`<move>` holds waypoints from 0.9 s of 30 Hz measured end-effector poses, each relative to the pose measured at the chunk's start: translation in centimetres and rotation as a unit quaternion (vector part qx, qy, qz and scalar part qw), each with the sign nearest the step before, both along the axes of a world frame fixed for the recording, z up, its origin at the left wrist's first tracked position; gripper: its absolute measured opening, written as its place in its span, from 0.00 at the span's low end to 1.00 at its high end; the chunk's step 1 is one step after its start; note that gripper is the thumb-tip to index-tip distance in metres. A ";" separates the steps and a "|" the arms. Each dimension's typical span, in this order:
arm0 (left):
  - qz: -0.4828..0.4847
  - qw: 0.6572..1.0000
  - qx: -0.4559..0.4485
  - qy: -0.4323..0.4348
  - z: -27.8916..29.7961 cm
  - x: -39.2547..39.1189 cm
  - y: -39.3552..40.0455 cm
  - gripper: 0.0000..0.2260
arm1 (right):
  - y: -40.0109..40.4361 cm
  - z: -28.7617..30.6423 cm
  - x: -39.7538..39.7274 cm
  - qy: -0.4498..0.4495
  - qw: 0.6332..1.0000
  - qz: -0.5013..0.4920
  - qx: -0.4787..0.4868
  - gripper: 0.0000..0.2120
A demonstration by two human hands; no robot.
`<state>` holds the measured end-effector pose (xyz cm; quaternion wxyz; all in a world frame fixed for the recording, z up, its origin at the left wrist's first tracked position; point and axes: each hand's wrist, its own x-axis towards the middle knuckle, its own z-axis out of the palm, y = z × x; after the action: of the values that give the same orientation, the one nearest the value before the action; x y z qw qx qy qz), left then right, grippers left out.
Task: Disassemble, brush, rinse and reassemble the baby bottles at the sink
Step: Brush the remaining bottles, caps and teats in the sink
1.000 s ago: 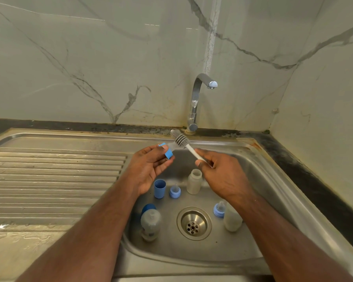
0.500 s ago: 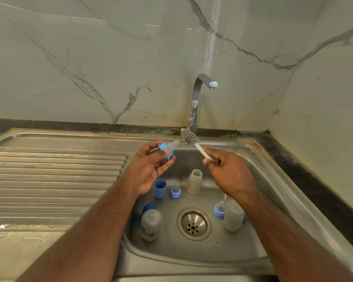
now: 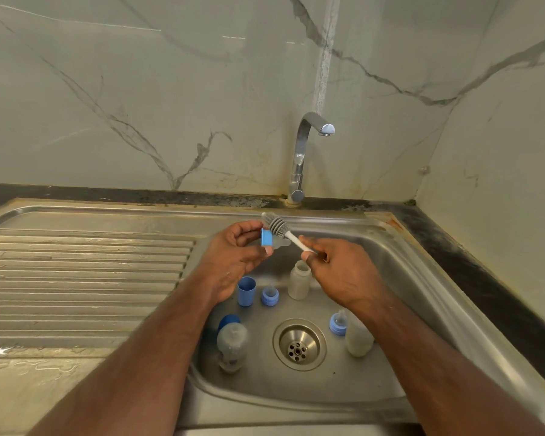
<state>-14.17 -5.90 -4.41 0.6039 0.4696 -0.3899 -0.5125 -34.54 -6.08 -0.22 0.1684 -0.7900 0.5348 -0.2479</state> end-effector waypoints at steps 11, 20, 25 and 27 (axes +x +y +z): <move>-0.021 0.999 -0.004 -0.034 -0.1 -0.1 0.2 0.24 | 0.0 -0.1 0.2 -0.021 1.000 0.004 0.021 0.18; -0.015 1.000 -0.002 0.014 0.1 0.2 0.0 0.22 | -0.3 0.2 -0.6 -0.061 0.998 -0.030 0.011 0.17; 0.009 0.999 0.004 -0.036 -0.2 0.2 0.0 0.20 | -0.1 -0.2 -0.8 -0.060 0.998 -0.018 0.018 0.17; 0.010 0.998 0.000 -0.058 -0.1 0.1 0.1 0.21 | -0.3 -0.3 -0.7 -0.051 0.998 -0.027 0.015 0.17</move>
<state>-14.08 -5.75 -4.50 0.5853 0.5030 -0.4193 -0.4782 -35.24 -6.35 -0.52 0.2002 -0.7589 0.5506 -0.2844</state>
